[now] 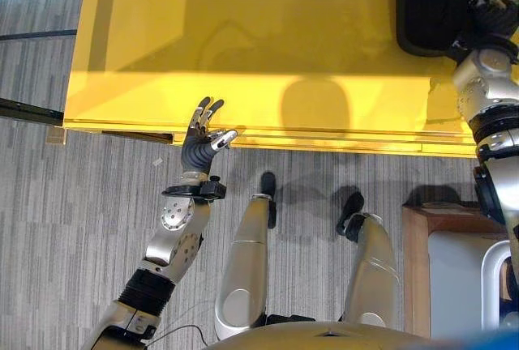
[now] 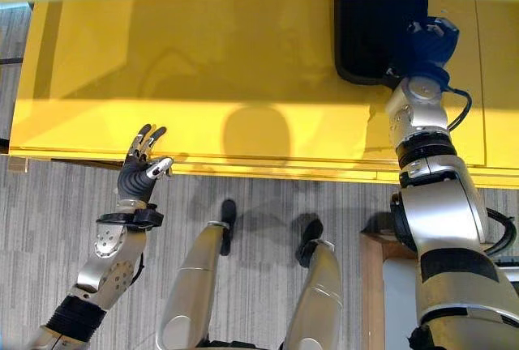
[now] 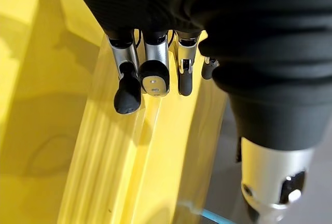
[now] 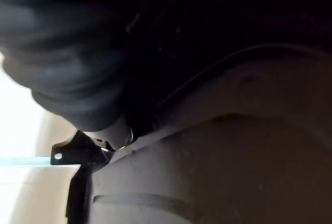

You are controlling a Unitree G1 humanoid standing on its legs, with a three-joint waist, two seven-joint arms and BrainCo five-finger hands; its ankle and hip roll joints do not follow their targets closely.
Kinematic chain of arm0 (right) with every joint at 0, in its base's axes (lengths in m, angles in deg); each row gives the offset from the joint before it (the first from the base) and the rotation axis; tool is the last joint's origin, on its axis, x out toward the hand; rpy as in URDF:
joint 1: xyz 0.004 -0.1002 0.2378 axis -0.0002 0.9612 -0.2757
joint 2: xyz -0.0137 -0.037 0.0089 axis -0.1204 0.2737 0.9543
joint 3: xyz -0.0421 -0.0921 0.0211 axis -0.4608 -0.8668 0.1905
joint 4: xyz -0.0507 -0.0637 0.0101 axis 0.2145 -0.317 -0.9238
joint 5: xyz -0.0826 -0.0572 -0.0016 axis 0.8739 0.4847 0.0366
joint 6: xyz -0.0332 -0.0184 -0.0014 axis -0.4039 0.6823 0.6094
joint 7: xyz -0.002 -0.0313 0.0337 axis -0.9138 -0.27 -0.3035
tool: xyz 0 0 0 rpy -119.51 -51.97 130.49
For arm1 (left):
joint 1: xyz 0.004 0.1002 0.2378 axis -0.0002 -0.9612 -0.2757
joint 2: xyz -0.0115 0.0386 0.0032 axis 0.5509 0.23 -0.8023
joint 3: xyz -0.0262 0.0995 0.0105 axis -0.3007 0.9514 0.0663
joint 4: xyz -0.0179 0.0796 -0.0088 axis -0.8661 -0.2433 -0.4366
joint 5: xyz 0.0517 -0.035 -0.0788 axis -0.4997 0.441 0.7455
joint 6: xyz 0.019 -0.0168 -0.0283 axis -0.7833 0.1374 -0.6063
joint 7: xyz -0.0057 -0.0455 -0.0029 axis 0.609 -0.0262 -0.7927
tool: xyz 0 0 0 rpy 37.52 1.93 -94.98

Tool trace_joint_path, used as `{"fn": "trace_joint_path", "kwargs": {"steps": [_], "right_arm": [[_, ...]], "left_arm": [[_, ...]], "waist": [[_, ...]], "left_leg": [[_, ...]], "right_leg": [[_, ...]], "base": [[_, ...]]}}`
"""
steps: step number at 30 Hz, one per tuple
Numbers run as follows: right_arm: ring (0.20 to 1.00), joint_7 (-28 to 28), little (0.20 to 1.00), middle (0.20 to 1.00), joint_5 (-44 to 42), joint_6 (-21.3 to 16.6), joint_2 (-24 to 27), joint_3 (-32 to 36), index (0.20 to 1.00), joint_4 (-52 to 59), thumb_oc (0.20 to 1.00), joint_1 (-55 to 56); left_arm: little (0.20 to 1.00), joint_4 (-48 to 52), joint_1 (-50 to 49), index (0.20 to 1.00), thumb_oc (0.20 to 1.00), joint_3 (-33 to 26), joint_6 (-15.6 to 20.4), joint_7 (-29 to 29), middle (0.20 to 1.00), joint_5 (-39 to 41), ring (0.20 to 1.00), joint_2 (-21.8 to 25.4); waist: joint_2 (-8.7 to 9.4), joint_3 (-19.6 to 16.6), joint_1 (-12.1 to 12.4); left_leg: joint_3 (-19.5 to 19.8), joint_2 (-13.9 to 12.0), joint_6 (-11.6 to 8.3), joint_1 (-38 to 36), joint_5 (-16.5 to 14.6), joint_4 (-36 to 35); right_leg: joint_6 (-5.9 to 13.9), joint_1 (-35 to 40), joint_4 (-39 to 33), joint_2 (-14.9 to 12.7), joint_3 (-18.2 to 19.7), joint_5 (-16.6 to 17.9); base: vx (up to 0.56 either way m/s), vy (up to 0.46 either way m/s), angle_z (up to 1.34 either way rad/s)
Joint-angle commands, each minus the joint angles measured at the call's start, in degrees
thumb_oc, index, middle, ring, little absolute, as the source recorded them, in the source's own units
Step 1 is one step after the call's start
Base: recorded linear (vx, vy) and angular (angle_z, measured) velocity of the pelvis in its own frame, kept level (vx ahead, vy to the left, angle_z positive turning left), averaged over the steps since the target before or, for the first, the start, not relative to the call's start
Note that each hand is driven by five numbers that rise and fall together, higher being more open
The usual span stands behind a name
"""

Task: Move parts from the plastic box to the shelf.

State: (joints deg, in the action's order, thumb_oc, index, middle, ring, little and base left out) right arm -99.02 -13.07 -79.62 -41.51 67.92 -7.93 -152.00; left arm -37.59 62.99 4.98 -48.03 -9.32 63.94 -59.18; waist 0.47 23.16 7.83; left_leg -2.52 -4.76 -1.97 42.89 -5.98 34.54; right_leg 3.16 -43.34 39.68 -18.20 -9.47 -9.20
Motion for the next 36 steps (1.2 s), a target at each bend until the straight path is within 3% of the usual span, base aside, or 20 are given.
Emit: {"fn": "trace_joint_path", "kwargs": {"steps": [1,9,15,25,26,27,36], "right_arm": [[0.200,-1.11,0.200,0.200,0.64,-3.29,1.40,1.67,0.200,5.55,0.200,2.23],[0.200,-2.26,0.200,0.200,5.37,-4.07,-1.95,4.45,0.200,16.00,0.200,11.08],[0.200,-2.94,0.200,0.200,5.43,-3.96,-1.83,5.47,0.200,13.49,0.200,10.67],[0.213,-3.21,0.213,0.213,3.42,-4.55,-0.25,5.11,0.213,10.90,0.213,7.33],[0.576,-3.37,0.576,0.576,3.08,-4.62,-0.37,5.22,0.576,10.92,0.576,7.14],[1.000,-3.66,1.000,1.000,3.07,-4.65,-0.44,5.18,1.000,10.79,1.000,6.86],[1.000,-5.11,1.000,1.000,4.99,-6.10,0.05,5.92,1.000,17.58,1.000,7.41]], "left_arm": [[1.000,-4.05,-0.81,1.000,1.000,3.76,-2.29,-0.63,1.000,0.93,1.000,-2.02],[1.000,-4.53,-1.24,1.000,1.000,2.49,-2.03,-1.70,1.000,0.61,1.000,-3.16],[1.000,-4.15,-1.60,1.000,1.000,2.28,-1.80,-2.05,1.000,0.62,1.000,-2.81],[1.000,-3.87,-1.66,1.000,1.000,2.89,-1.76,-1.97,1.000,0.83,1.000,-2.18],[1.000,-3.98,-1.63,1.000,1.000,3.04,-1.79,-1.99,1.000,0.88,1.000,-2.17],[1.000,-3.98,-1.53,1.000,1.000,3.13,-1.78,-2.06,1.000,0.97,1.000,-2.20],[1.000,-3.96,-1.75,1.000,1.000,2.65,-1.52,-2.08,1.000,1.31,1.000,-2.51]], "waist": [[-0.31,1.20,-2.17],[0.19,2.12,-3.53],[-0.01,2.26,-3.40],[0.06,2.47,-3.35],[0.09,2.48,-3.40],[0.09,2.50,-3.40],[0.17,2.43,-3.65]], "left_leg": [[2.28,-3.75,-3.61,-2.65,-0.98,-3.12],[2.17,-4.08,-3.64,-2.05,-1.16,-2.13],[2.27,-4.32,-3.95,-2.51,-2.65,-1.76],[2.26,-4.25,-3.71,-1.63,-1.06,-2.03],[2.21,-4.25,-3.71,-1.68,-1.03,-2.09],[2.21,-4.27,-3.73,-1.68,-1.01,-2.06],[2.15,-4.14,-3.79,-1.77,-0.69,-2.61]], "right_leg": [[2.23,0.96,-0.73,-1.04,0.79,1.32],[2.02,0.61,-0.41,-0.78,1.44,1.37],[2.47,1.03,0.11,-0.70,1.58,0.02],[2.08,0.27,-0.45,-0.60,1.74,1.51],[2.08,0.31,-0.52,-0.55,1.74,1.49],[2.07,0.32,-0.47,-0.57,1.73,1.49],[2.17,0.44,-0.68,-0.60,1.48,1.51]], "base": [[0.00,0.000,0.00],[-0.01,0.002,-0.01],[0.04,-0.008,0.00],[-0.02,0.004,0.00],[0.00,0.000,0.00],[0.00,0.000,0.00],[0.00,0.000,0.00]]}}
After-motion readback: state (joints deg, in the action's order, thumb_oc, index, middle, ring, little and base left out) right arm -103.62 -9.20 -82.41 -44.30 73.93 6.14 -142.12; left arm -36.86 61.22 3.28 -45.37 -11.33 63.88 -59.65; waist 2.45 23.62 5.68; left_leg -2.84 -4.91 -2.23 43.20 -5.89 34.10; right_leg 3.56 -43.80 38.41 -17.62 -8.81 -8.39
